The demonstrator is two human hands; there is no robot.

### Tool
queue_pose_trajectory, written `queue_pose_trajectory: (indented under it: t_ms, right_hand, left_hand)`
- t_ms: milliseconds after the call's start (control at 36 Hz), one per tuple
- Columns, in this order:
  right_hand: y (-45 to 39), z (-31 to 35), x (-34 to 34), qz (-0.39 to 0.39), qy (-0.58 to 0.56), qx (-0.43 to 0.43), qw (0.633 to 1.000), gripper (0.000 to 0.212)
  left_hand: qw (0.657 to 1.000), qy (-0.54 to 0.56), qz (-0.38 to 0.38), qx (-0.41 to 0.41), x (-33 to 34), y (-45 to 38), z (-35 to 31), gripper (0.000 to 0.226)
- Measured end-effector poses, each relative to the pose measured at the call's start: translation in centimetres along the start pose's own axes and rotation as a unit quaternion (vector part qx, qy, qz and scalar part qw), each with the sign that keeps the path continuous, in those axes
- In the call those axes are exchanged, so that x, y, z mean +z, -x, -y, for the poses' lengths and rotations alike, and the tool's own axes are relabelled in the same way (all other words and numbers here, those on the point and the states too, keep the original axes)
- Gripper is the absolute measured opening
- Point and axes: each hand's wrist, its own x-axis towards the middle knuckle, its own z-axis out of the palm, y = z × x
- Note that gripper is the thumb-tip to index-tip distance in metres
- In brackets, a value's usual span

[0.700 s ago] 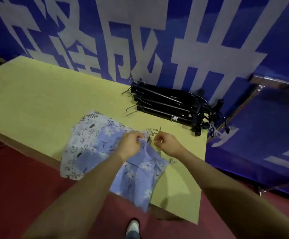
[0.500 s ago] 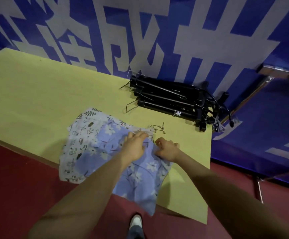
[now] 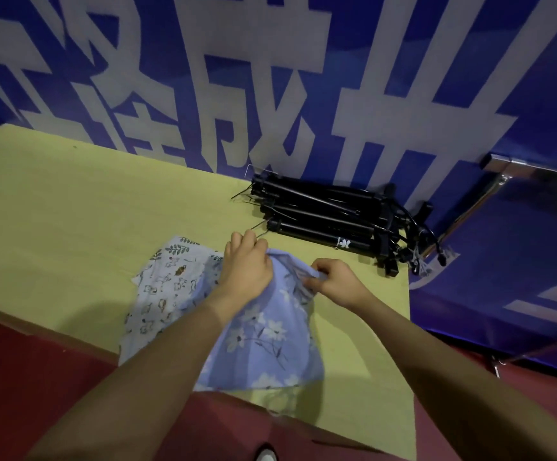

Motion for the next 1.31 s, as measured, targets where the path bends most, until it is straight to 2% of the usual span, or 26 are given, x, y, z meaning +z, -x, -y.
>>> queue_pose_trajectory:
  t_ms: [111, 222, 333, 389, 417, 500, 583, 667, 750, 833, 1000, 1056, 1111, 1194, 1250, 1306]
  right_hand:
    - [0.0, 1.9, -1.1, -0.004, -0.079, -0.011, 0.997, 0.02]
    - [-0.3, 3.8, -1.8, -0.041, -0.126, -0.041, 0.99, 0.019]
    - [-0.9, 5.1, -2.6, -0.077, -0.175, -0.058, 0.98, 0.01]
    - [-0.9, 5.7, -2.8, -0.087, -0.185, -0.064, 0.977, 0.009]
    - [-1.0, 5.8, -2.8, -0.093, -0.191, -0.064, 0.975, 0.009]
    - [-1.0, 6.1, -2.6, -0.097, -0.241, -0.059, 0.964, 0.005]
    - [-0.7, 6.2, -2.6, -0.076, -0.297, -0.042, 0.951, 0.005]
    - [-0.5, 6.1, -2.9, -0.043, -0.342, -0.037, 0.938, 0.018]
    - [-0.4, 6.0, -3.2, -0.043, -0.309, -0.045, 0.949, 0.025]
    - [-0.3, 6.1, -3.0, -0.049, -0.26, -0.043, 0.963, 0.021]
    - [-0.6, 6.2, -2.6, -0.058, -0.21, -0.065, 0.974, 0.011]
    - [-0.8, 5.9, -2.5, -0.08, -0.21, -0.058, 0.973, 0.015]
    - [-1.0, 5.4, -2.5, -0.092, -0.216, -0.041, 0.971, 0.018]
    - [-1.6, 4.3, -2.2, -0.104, -0.206, -0.017, 0.973, 0.017]
    - [-1.8, 3.7, -2.2, -0.118, -0.177, -0.005, 0.977, 0.017]
    - [-2.1, 3.3, -2.4, -0.137, -0.148, -0.004, 0.98, 0.016]
  left_hand:
    - [0.999, -0.032, -0.04, -0.002, -1.8, -1.4, 0.5, 0.024]
    - [0.998, -0.034, -0.052, -0.015, -3.0, -2.5, 0.3, 0.023]
    - [0.996, 0.032, -0.084, -0.013, -3.6, -2.3, -0.5, 0.029]
    - [0.995, 0.079, -0.064, 0.011, -4.1, -1.6, -1.3, 0.026]
    - [0.995, 0.095, -0.032, 0.025, -4.1, -1.1, -1.7, 0.023]
    - [0.994, 0.086, 0.032, 0.06, -3.6, 0.2, -2.9, 0.023]
    - [0.997, 0.067, 0.025, 0.041, -2.9, 0.4, -4.1, 0.039]
    - [0.997, 0.073, 0.003, -0.004, -2.5, -0.1, -4.3, 0.037]
    - [0.992, 0.124, 0.028, -0.015, -2.5, -0.3, -4.1, 0.03]
    - [0.982, 0.176, 0.066, 0.0, -2.8, -0.3, -4.0, 0.029]
    - [0.968, 0.239, 0.077, -0.013, -3.3, -0.7, -3.3, 0.019]
    - [0.967, 0.241, 0.076, -0.012, -3.4, -0.8, -3.0, 0.032]
    - [0.971, 0.23, 0.066, -0.006, -3.2, -1.0, -2.3, 0.033]
    - [0.98, 0.192, 0.05, 0.009, -3.3, -0.9, -1.2, 0.008]
    - [0.984, 0.163, 0.051, 0.048, -3.5, -0.8, -0.7, 0.027]
    - [0.988, 0.076, 0.076, 0.11, -3.9, -0.8, -0.6, 0.034]
